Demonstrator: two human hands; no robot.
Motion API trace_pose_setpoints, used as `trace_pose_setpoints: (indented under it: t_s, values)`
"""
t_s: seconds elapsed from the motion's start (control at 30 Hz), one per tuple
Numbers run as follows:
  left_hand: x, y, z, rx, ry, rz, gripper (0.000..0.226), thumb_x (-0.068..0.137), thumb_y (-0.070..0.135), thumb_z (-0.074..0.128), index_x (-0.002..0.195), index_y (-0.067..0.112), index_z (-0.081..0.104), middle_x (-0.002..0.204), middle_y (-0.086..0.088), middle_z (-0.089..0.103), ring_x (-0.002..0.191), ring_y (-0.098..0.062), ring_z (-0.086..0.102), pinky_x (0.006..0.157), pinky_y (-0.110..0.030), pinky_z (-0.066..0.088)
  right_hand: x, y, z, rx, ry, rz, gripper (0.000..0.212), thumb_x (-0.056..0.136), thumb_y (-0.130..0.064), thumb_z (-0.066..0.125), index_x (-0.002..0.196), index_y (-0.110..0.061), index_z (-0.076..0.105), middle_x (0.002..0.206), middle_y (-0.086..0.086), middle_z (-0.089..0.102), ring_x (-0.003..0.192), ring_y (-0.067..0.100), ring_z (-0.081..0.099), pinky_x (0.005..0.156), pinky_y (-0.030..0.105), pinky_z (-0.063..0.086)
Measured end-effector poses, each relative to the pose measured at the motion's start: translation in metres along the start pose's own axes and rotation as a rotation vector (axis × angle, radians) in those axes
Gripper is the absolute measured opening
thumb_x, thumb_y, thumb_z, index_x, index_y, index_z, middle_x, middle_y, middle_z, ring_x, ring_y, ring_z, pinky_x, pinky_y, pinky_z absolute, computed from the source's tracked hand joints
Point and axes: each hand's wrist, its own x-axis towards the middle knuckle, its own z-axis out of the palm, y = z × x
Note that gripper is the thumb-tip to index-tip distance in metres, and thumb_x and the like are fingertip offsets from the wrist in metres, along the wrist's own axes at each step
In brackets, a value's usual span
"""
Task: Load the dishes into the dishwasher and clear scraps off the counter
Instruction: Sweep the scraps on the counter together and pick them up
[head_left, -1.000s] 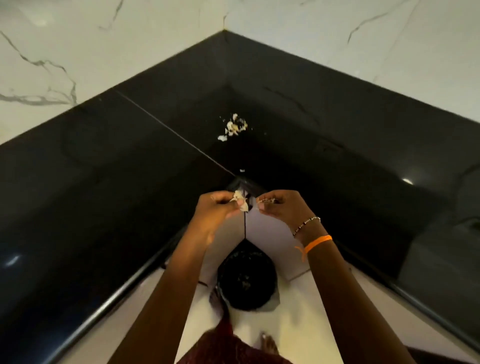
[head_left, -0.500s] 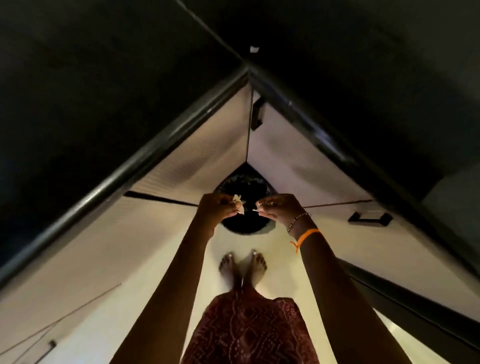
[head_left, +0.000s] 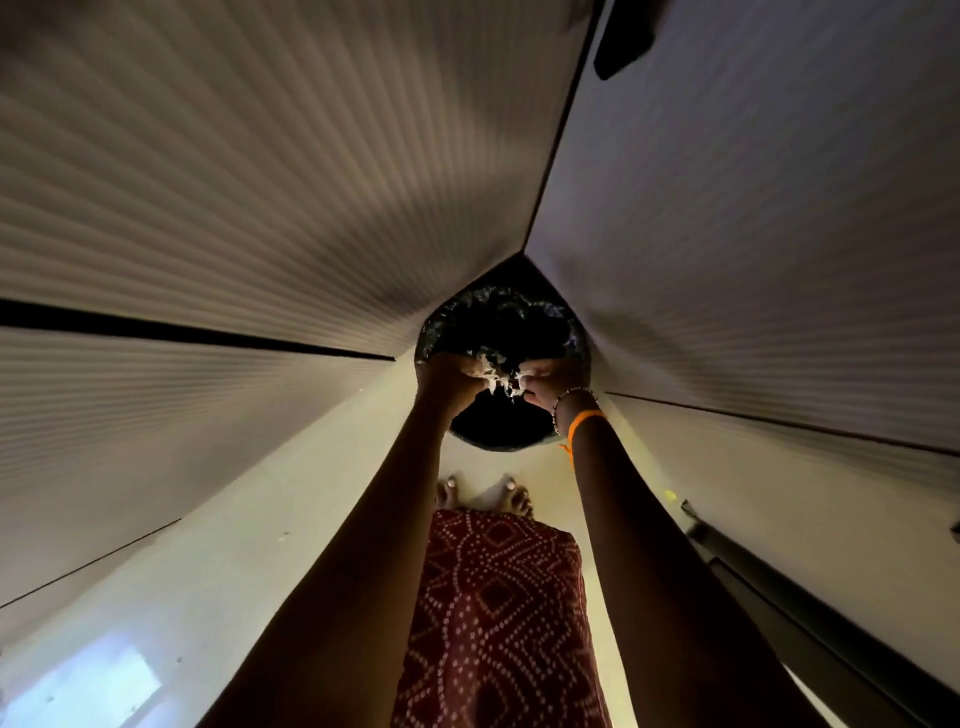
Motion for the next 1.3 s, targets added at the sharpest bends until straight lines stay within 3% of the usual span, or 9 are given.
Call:
trace_pose_setpoints:
  t_s: [0.1,0.4,0.5,0.7,0.83,0.97,1.07,1.17,1.3]
  values:
    - [-0.011,-0.001,-0.003,0.067,-0.03,0.034,0.026,0.089,0.007,0.057,0.114,0.001,0.065,0.115,-0.02,0.065,0.106,-0.03,0.062,0.097,-0.041,0.048,-0.014,-0.005,0.001,-0.066,0.013,-0.002,0.034,0.093,-0.005,0.046,0.125,0.002,0.053,0.132,0.022,0.052,0.123,0.037,0.049,0.104,0.045,0.041]
    - [-0.102,0.033,-0.049,-0.095,0.009,0.061,0.018,0.086,-0.003,0.054,0.084,0.002,0.071,0.069,-0.009,0.066,0.049,-0.003,0.061,0.067,-0.026,0.058,-0.122,-0.04,-0.004,-0.068,0.125,-0.199,0.021,0.084,0.004,0.057,0.102,0.008,0.067,0.108,0.023,0.067,0.103,0.03,0.063,0.09,0.029,0.051]
    - [-0.151,0.053,-0.068,-0.13,0.019,0.101,0.028,0.084,-0.004,0.056,0.064,0.013,0.064,0.059,-0.002,0.063,0.051,-0.008,0.059,0.062,-0.025,0.055,-0.19,-0.068,-0.002,0.087,0.17,-0.281,0.02,0.083,0.006,0.059,0.1,0.014,0.065,0.09,0.025,0.068,0.079,0.025,0.06,0.061,0.014,0.051]
    - [-0.244,0.112,-0.12,0.135,0.197,0.399,0.016,0.079,0.02,0.069,0.076,0.006,0.063,0.089,-0.014,0.069,0.089,-0.026,0.064,0.078,-0.03,0.045,-0.314,-0.141,-0.011,0.081,0.386,-0.645,0.024,0.088,-0.004,0.05,0.076,-0.019,0.065,0.063,-0.003,0.058,0.062,0.015,0.054,0.068,0.029,0.048]
    - [-0.292,0.145,-0.142,-0.188,0.185,0.634,0.018,0.073,0.018,0.07,0.063,0.017,0.054,0.069,-0.005,0.063,0.074,-0.028,0.062,0.075,-0.039,0.051,-0.393,-0.183,-0.026,0.044,0.533,-1.034,0.023,0.086,-0.008,0.043,0.086,-0.016,0.065,0.077,0.001,0.062,0.07,0.005,0.055,0.066,0.011,0.043]
    - [-0.325,0.191,-0.159,-0.31,0.232,0.73,0.02,0.085,0.003,0.057,0.074,0.02,0.058,0.078,0.003,0.062,0.078,-0.019,0.06,0.074,-0.032,0.049,-0.408,-0.217,-0.049,-0.348,0.855,-1.009,0.038,0.088,-0.003,0.047,0.124,-0.013,0.054,0.125,0.006,0.055,0.121,0.022,0.043,0.105,0.033,0.033]
    - [-0.332,0.22,-0.172,-0.247,0.274,0.841,0.018,0.09,0.005,0.052,0.085,0.021,0.059,0.083,0.007,0.061,0.082,-0.011,0.06,0.076,-0.024,0.048,-0.4,-0.237,-0.064,-0.65,0.704,-0.808,0.058,0.097,-0.024,0.038,0.148,-0.012,0.013,0.157,0.005,0.011,0.146,0.024,-0.003,0.117,0.043,-0.004]
    - [-0.32,0.243,-0.185,-0.23,0.344,0.875,0.017,0.091,0.008,0.052,0.089,0.022,0.06,0.084,0.01,0.06,0.083,-0.006,0.059,0.072,-0.016,0.045,-0.384,-0.254,-0.07,-0.927,0.589,-0.791,0.069,0.096,-0.05,0.019,0.148,-0.015,-0.008,0.157,0.001,-0.015,0.143,0.023,-0.019,0.113,0.05,-0.012]
    - [-0.281,0.271,-0.195,-0.141,0.475,0.83,0.017,0.089,0.015,0.057,0.088,0.032,0.059,0.09,0.011,0.063,0.093,-0.008,0.06,0.081,-0.024,0.049,-0.361,-0.278,-0.084,-1.096,0.552,-0.862,0.127,0.04,-0.076,-0.043,0.148,-0.017,-0.009,0.157,0.0,-0.013,0.144,0.018,-0.015,0.114,0.048,-0.01]
